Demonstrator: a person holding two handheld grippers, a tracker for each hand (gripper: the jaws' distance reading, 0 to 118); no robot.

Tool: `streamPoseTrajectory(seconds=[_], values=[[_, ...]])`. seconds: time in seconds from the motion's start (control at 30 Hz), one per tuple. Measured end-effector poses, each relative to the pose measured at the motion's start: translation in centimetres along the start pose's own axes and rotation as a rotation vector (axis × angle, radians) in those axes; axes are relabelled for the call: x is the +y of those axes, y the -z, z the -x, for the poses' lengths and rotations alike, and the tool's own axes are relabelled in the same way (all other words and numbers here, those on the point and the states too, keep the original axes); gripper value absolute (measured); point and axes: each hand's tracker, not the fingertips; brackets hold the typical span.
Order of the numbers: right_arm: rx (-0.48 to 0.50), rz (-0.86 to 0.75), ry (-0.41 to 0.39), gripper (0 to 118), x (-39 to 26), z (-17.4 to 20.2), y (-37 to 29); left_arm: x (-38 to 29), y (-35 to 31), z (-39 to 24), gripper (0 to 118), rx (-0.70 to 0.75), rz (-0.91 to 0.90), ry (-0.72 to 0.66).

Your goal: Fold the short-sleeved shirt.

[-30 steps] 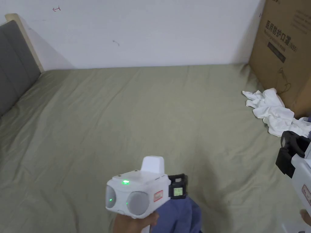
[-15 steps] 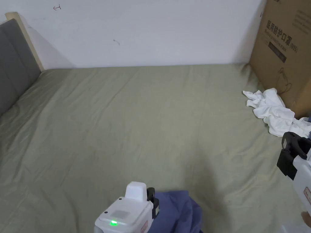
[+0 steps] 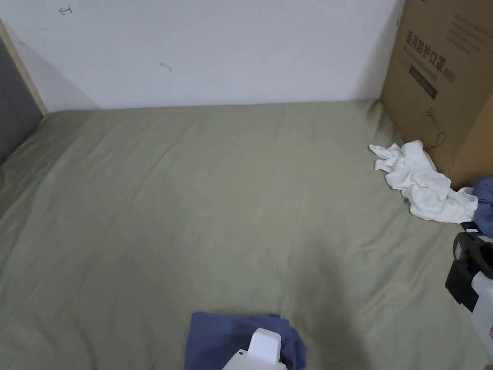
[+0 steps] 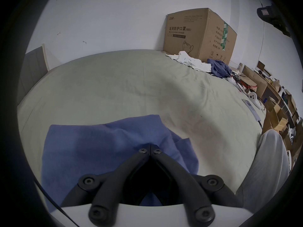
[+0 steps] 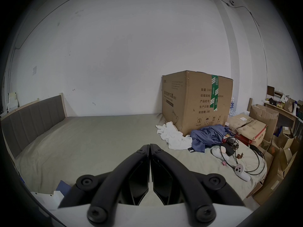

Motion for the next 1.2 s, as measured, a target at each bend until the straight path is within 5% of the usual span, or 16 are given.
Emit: streamPoseTrajectory(seconds=[0.33, 0.5, 0.8, 1.2], values=[[-0.020, 0.006, 0.004, 1, 1.2, 2.3, -1.3, 0.5, 0.7, -2.8, 0, -0.027, 0.013, 0.044], [0.002, -0.023, -0.005, 1, 1.6, 3.7, -1.7, 2.7, -2.9, -0.3, 0, -0.053, -0.101, -0.044], [0.058, -0.077, -0.008, 1, 2.4, 4.7, -1.5, 9.3, -12.4, 6.5, 0, 0.098, -0.424, 0.036], [0.116, -0.176, -0.039, 1, 3.7, 8.1, -2.2, 14.3, -21.8, 15.3, 0, 0.291, -0.674, -0.047]])
